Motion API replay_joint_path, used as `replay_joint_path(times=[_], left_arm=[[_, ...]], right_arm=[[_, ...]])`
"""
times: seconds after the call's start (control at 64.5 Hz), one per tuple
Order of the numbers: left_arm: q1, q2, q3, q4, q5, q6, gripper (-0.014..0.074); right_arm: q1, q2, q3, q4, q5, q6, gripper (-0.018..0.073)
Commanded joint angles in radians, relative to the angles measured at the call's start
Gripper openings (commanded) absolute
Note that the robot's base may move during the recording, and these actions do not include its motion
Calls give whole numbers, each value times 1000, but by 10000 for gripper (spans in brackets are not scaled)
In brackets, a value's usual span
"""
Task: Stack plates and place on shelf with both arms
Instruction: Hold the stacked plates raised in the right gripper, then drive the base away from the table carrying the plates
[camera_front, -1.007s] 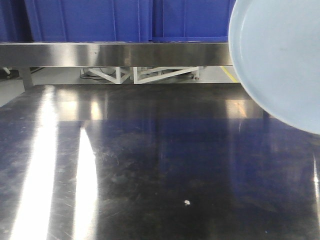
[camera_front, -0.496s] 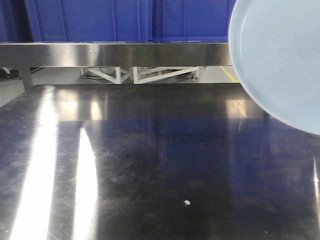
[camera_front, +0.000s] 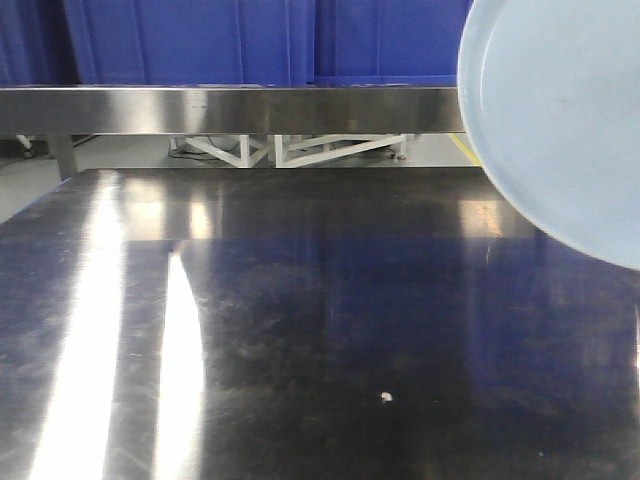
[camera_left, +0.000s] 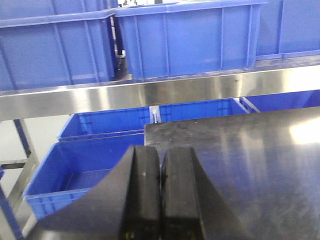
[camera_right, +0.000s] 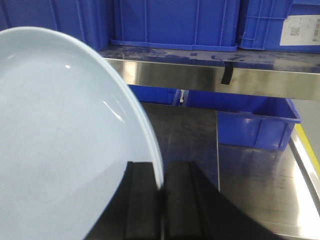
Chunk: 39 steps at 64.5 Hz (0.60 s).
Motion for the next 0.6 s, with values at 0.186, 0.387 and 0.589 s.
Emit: replay_joint_path(times=[0.186, 0.387, 0.589], left_arm=[[4, 6, -36, -8, -90, -8, 82], [4, 6, -36, -8, -90, -8, 82], [4, 6, -36, -8, -90, -8, 82]], right_arm=[[-6, 2, -33, 2, -107, 5, 57], [-6, 2, -33, 2, -107, 5, 57], [-6, 2, -33, 2, -107, 5, 57]])
